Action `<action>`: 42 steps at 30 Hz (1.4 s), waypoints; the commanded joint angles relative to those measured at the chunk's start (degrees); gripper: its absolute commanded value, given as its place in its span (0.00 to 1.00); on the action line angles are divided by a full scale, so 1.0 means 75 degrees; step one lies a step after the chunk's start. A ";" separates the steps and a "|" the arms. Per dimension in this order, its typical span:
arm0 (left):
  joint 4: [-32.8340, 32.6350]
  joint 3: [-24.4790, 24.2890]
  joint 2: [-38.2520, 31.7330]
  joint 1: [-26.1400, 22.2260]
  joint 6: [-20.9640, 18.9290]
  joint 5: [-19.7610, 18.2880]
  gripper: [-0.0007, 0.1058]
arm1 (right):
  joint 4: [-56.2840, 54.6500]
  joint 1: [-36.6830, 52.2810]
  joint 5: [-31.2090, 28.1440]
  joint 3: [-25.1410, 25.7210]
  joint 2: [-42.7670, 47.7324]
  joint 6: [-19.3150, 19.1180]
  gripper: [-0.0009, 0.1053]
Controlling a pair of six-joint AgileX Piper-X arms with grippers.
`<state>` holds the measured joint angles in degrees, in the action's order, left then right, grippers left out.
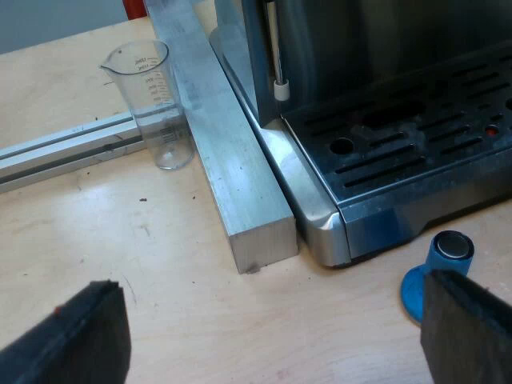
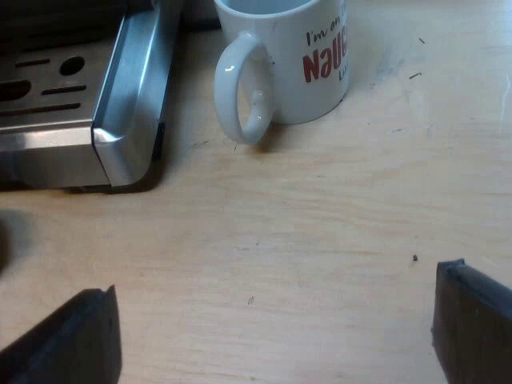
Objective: Put the handle in the coffee machine
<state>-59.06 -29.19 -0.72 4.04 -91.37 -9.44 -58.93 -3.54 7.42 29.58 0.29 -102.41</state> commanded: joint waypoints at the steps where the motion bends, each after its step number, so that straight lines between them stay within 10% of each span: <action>1: 0.0102 -0.0039 -0.1065 -0.0005 -0.0095 0.0028 0.72 | 0.0060 0.0004 0.0025 0.0038 0.0363 -0.0030 0.76; 13: 0.0085 -0.0212 -0.0924 0.0148 -0.0011 -0.0276 0.72 | 0.0128 0.0004 -0.0012 0.0066 0.0343 0.0039 0.76; 23: -0.0079 -0.0880 -0.0025 0.0268 0.0052 -0.1467 0.72 | -0.0592 0.0004 0.0403 0.0884 -0.0415 0.0057 0.75; 32: -0.0079 -0.1458 0.1530 0.0329 0.0913 -0.3010 0.72 | -0.1887 0.0004 0.1608 0.2129 -0.2035 -0.1751 0.75; 42: -0.0098 -0.1713 0.2976 0.1085 0.1477 -0.4292 0.72 | -0.1718 -0.0259 0.2571 0.3106 -0.3619 -0.1861 0.75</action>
<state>-59.93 -41.64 21.49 11.71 -80.46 -40.64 -72.43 -5.19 25.19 52.05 -26.70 -115.66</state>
